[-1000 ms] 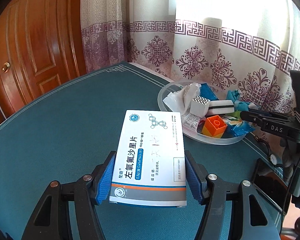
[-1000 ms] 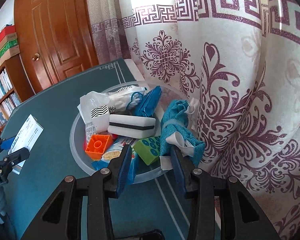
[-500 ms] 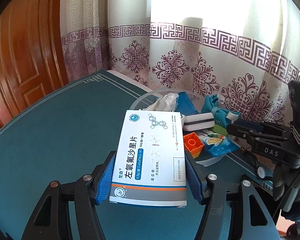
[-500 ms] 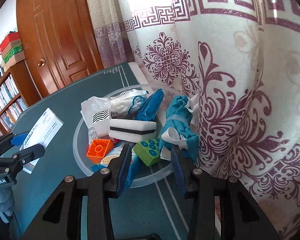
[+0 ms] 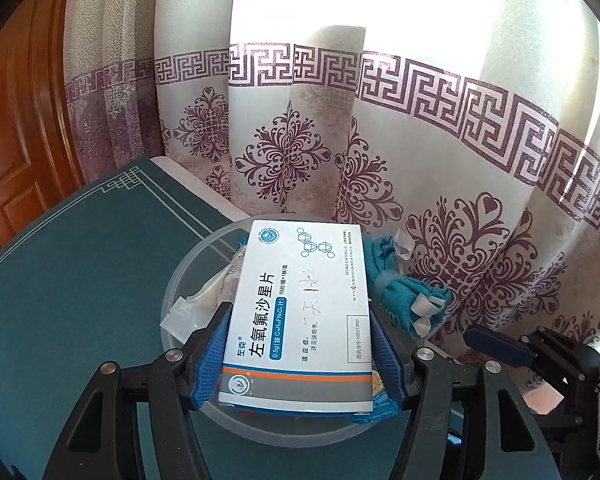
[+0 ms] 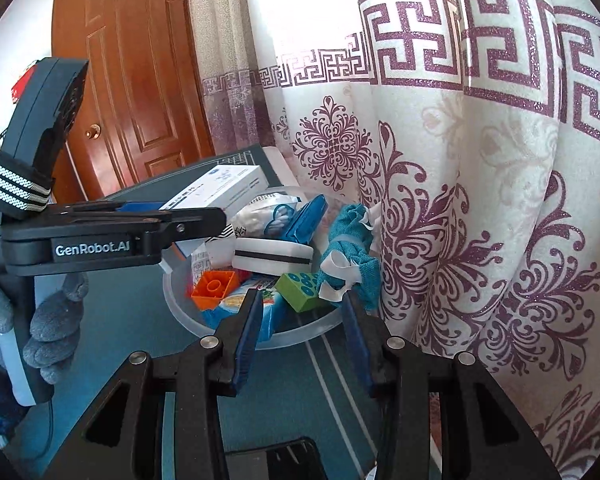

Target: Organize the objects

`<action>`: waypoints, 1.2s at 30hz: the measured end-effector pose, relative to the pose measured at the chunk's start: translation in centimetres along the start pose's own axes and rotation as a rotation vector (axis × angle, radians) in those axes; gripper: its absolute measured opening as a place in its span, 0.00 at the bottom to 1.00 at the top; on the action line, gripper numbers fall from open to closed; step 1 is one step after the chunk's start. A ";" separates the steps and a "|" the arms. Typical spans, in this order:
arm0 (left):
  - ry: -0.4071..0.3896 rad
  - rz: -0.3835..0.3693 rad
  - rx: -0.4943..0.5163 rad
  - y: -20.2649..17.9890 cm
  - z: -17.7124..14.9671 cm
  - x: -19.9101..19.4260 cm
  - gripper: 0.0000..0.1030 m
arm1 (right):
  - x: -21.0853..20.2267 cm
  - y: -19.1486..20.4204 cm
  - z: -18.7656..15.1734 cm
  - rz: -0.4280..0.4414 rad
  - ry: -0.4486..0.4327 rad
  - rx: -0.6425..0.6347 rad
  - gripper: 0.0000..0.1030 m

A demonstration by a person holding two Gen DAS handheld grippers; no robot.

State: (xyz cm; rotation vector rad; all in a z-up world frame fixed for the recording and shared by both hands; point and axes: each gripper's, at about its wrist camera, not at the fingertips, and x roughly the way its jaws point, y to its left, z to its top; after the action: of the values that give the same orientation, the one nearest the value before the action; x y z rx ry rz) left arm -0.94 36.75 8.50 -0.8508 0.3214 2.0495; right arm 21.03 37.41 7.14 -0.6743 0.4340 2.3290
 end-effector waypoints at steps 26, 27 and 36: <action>-0.102 0.111 -0.029 0.5 -1.2 -2.7 0.96 | 0.2 0.6 -0.6 0.021 0.011 0.037 0.53; -0.105 0.125 -0.036 0.6 -1.5 -3.0 0.97 | 0.1 0.6 -0.6 0.020 0.008 0.039 0.57; -0.103 0.241 -0.065 1.3 -3.4 -4.9 0.99 | -0.3 1.1 -1.2 0.002 0.030 0.046 0.66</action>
State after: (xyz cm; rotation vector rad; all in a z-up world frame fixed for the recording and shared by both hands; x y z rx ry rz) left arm 1.41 31.19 9.24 -0.7720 0.3141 2.3302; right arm 20.89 35.86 6.48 -0.6882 0.5010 2.3065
